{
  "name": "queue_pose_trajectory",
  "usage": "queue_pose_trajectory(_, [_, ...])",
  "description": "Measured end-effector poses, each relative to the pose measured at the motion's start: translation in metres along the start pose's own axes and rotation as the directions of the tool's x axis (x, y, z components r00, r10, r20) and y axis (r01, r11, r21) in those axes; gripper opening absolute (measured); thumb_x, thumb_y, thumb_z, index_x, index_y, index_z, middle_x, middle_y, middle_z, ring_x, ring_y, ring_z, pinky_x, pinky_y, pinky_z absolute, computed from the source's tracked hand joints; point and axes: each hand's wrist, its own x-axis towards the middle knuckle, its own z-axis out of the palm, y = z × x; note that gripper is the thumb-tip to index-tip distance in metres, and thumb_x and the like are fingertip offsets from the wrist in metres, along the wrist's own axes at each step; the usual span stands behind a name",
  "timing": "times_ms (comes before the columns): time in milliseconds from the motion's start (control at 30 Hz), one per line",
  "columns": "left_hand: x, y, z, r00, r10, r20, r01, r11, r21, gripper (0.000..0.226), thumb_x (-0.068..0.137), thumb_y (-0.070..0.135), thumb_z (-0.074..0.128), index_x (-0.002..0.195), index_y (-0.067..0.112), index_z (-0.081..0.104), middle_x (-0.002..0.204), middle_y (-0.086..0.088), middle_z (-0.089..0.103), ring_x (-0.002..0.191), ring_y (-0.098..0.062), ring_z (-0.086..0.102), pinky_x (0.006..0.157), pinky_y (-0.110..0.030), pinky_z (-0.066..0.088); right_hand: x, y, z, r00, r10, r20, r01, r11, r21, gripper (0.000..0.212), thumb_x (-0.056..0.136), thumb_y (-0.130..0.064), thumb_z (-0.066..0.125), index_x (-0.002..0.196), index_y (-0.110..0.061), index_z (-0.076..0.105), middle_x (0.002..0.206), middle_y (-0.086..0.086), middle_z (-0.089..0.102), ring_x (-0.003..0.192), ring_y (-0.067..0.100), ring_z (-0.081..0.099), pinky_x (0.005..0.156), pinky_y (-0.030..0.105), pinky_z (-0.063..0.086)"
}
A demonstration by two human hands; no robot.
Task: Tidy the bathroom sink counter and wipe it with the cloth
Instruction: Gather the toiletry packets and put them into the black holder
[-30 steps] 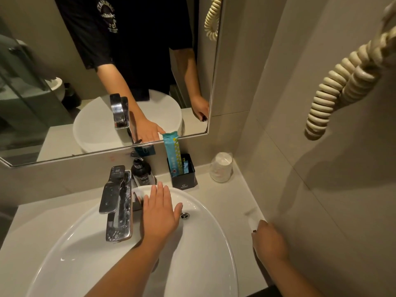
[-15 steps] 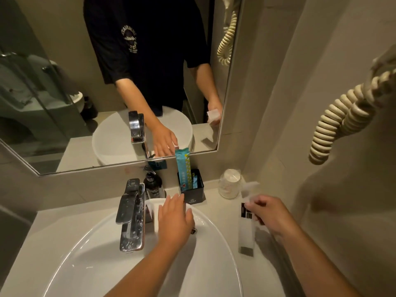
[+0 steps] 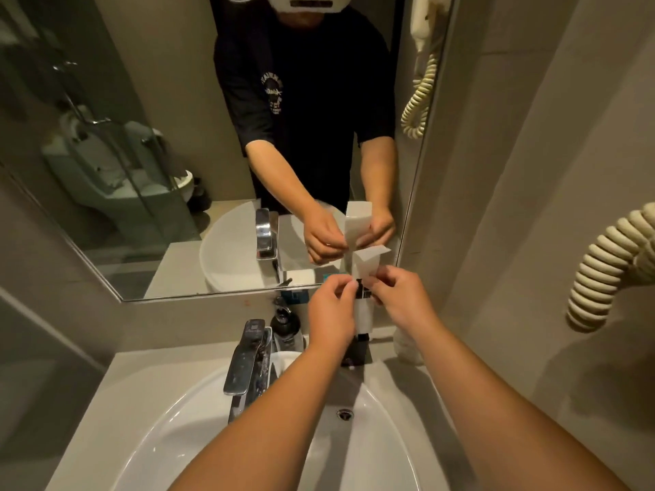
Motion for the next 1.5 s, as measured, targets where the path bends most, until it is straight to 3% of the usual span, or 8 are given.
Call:
queue_pose_trajectory(267, [0.012, -0.033, 0.009, 0.993, -0.092, -0.08, 0.096, 0.994, 0.055, 0.013, 0.093, 0.026, 0.059, 0.093, 0.019, 0.07, 0.092, 0.002, 0.07, 0.087, -0.014, 0.062, 0.082, -0.034, 0.05, 0.021, 0.039, 0.016, 0.999, 0.044, 0.009, -0.043, 0.999, -0.008, 0.011, 0.089, -0.018, 0.065, 0.092, -0.025, 0.072, 0.085, -0.005, 0.073, 0.076, 0.011, 0.065, 0.076, 0.034, 0.055])
queue_pose_trajectory(467, [0.01, -0.064, 0.018, 0.98, -0.165, -0.109, 0.18, 0.972, 0.152, 0.014, 0.092, 0.025, 0.06, 0.093, 0.017, 0.072, 0.089, -0.001, 0.073, 0.081, -0.017, 0.063, 0.072, -0.03, 0.047, 0.023, 0.072, 0.03, 0.992, 0.122, -0.014, -0.123, 0.986, -0.111, 0.009, 0.088, -0.015, 0.066, 0.08, -0.017, 0.071, 0.057, -0.011, 0.061, 0.045, -0.003, 0.052, 0.05, 0.018, 0.042])
queue_pose_trajectory(900, [0.005, -0.096, 0.021, 0.953, -0.27, -0.139, 0.301, 0.906, 0.299, 0.015, 0.093, 0.026, 0.057, 0.089, 0.021, 0.072, 0.103, -0.007, 0.06, 0.086, -0.024, 0.059, 0.078, -0.032, 0.045, 0.022, 0.104, 0.044, 0.976, 0.216, 0.031, -0.194, 0.924, -0.329, 0.03, 0.087, -0.023, 0.067, 0.057, -0.025, 0.062, 0.061, -0.002, 0.063, 0.06, 0.018, 0.055, 0.055, 0.029, 0.04])
queue_pose_trajectory(1033, [0.002, -0.096, 0.02, 0.955, -0.262, -0.138, 0.292, 0.911, 0.29, 0.015, 0.093, 0.026, 0.057, 0.09, 0.02, 0.071, 0.102, -0.006, 0.059, 0.084, -0.023, 0.058, 0.075, -0.03, 0.043, 0.019, 0.104, 0.043, 0.971, 0.238, 0.032, -0.222, 0.938, -0.266, 0.006, 0.085, -0.022, 0.068, 0.086, -0.02, 0.073, 0.078, 0.001, 0.071, 0.075, 0.021, 0.064, 0.067, 0.031, 0.05])
queue_pose_trajectory(1100, [-0.002, -0.095, 0.017, 0.955, -0.257, -0.146, 0.289, 0.916, 0.278, 0.013, 0.092, 0.026, 0.058, 0.089, 0.019, 0.069, 0.101, -0.005, 0.059, 0.082, -0.021, 0.058, 0.073, -0.029, 0.042, 0.015, 0.102, 0.04, 0.967, 0.254, 0.022, -0.242, 0.942, -0.233, 0.025, 0.083, -0.022, 0.07, 0.107, -0.014, 0.071, 0.088, 0.003, 0.07, 0.085, 0.021, 0.065, 0.078, 0.033, 0.052])
queue_pose_trajectory(1233, [-0.013, -0.085, 0.006, 0.969, -0.195, -0.152, 0.233, 0.923, 0.305, 0.018, 0.092, 0.033, 0.057, 0.099, 0.018, 0.064, 0.1, -0.003, 0.059, 0.086, -0.019, 0.058, 0.076, -0.033, 0.046, 0.0, 0.09, 0.029, 0.978, 0.209, -0.02, -0.205, 0.929, -0.309, 0.037, 0.084, -0.032, 0.068, 0.118, -0.018, 0.063, 0.085, -0.004, 0.062, 0.081, 0.017, 0.06, 0.072, 0.032, 0.05])
queue_pose_trajectory(1333, [-0.025, -0.071, -0.002, 0.991, -0.1, -0.09, 0.13, 0.872, 0.471, 0.03, 0.094, 0.038, 0.051, 0.115, 0.019, 0.057, 0.11, -0.003, 0.059, 0.099, -0.021, 0.057, 0.086, -0.041, 0.049, -0.016, 0.078, 0.016, 0.997, 0.083, -0.007, -0.073, 0.836, -0.543, 0.037, 0.089, -0.039, 0.061, 0.12, -0.018, 0.063, 0.108, 0.0, 0.065, 0.097, 0.019, 0.06, 0.084, 0.033, 0.05])
queue_pose_trajectory(1500, [-0.063, -0.053, -0.018, 0.983, 0.05, 0.178, -0.171, 0.621, 0.765, 0.045, 0.09, 0.045, 0.047, 0.128, 0.02, 0.043, 0.125, -0.003, 0.053, 0.116, -0.024, 0.048, 0.096, -0.039, 0.043, -0.062, 0.058, -0.006, 0.988, -0.077, 0.136, 0.156, 0.578, -0.801, 0.047, 0.092, -0.046, 0.05, 0.131, -0.02, 0.055, 0.132, 0.0, 0.059, 0.125, 0.021, 0.047, 0.105, 0.034, 0.035])
